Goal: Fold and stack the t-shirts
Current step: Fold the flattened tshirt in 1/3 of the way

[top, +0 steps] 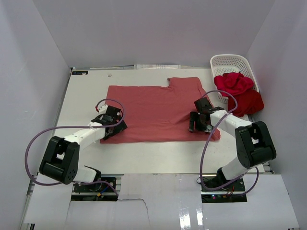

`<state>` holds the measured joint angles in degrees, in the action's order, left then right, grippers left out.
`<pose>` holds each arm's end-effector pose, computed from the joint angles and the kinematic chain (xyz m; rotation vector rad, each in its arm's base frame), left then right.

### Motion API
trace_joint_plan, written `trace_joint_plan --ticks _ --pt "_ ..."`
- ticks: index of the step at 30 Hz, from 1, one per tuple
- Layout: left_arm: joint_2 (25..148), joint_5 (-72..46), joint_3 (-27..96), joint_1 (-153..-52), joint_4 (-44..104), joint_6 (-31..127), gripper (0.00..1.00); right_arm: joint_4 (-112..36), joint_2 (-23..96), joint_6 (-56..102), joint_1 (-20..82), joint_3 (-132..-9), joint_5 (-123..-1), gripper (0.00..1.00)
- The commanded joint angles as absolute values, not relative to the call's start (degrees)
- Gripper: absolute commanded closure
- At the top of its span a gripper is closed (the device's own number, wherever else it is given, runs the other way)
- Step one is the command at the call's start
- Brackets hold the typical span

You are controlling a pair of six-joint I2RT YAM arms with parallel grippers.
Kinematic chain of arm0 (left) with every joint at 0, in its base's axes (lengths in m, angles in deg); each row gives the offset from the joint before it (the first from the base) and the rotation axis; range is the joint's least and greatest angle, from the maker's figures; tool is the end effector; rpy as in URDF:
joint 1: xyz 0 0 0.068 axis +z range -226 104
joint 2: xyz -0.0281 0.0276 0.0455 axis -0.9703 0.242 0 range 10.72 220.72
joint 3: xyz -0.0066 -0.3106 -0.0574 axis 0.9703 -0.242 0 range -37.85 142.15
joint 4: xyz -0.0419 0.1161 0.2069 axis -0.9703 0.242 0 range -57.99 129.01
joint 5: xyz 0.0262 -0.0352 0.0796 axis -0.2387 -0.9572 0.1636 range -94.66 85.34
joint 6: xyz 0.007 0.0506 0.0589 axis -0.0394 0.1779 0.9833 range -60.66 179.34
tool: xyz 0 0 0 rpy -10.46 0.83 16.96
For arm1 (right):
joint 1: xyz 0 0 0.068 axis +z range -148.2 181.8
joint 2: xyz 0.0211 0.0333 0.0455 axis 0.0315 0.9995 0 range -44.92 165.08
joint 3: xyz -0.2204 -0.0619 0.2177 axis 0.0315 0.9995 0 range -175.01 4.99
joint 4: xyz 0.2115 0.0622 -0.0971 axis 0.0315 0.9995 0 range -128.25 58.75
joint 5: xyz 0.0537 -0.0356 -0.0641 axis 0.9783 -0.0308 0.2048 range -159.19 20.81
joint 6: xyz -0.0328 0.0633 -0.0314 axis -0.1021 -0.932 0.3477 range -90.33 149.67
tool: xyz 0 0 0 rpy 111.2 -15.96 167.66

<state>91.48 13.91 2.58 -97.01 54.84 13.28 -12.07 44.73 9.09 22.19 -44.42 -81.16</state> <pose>0.2328 -0.0666 0.1970 -0.6569 2.4938 0.0113 0.2698 0.0856 0.1961 0.0632 2.6840 -0.0675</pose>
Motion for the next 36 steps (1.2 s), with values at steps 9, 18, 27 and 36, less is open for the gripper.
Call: trace_joint_plan --ticks 9,18,27,36 --pt "87.4 15.9 6.3 -96.9 61.6 13.9 0.02 2.8 37.6 6.9 25.2 -49.6 -86.2 0.11" --pt "89.1 13.7 20.5 -98.0 65.8 14.5 0.02 4.6 41.5 12.0 27.3 -65.3 -83.9 0.07" --pt "92.5 9.3 24.5 -109.8 64.2 11.3 0.02 4.9 58.3 16.5 28.6 -80.4 -78.3 0.07" --pt "94.7 6.4 23.9 -116.8 62.2 10.0 0.02 6.4 68.6 18.9 28.7 -88.4 -75.6 0.08"
